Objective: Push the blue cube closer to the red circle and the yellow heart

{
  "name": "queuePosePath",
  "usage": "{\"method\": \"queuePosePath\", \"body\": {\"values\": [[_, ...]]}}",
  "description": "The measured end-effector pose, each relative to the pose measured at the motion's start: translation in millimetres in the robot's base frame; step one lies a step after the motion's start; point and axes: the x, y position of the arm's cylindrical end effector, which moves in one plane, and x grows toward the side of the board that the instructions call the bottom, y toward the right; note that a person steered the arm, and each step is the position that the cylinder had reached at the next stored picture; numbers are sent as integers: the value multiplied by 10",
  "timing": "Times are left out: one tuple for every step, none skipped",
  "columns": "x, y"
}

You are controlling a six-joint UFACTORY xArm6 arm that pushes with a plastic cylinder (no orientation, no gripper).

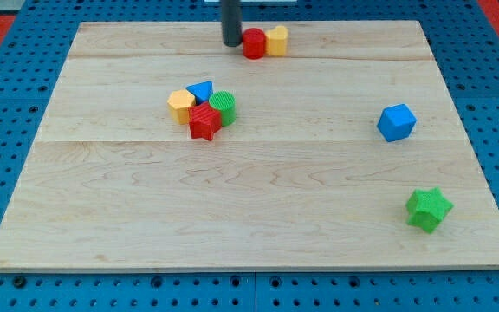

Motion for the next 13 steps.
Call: {"method": "queuePosePath", "body": {"values": [[1, 363], [1, 567], [-15, 311], [305, 349], [685, 822], [829, 1502], [1019, 2211], [1316, 2780], [1810, 2902], [2082, 2547], [2091, 2102], [1941, 2099], [1814, 2097]]}}
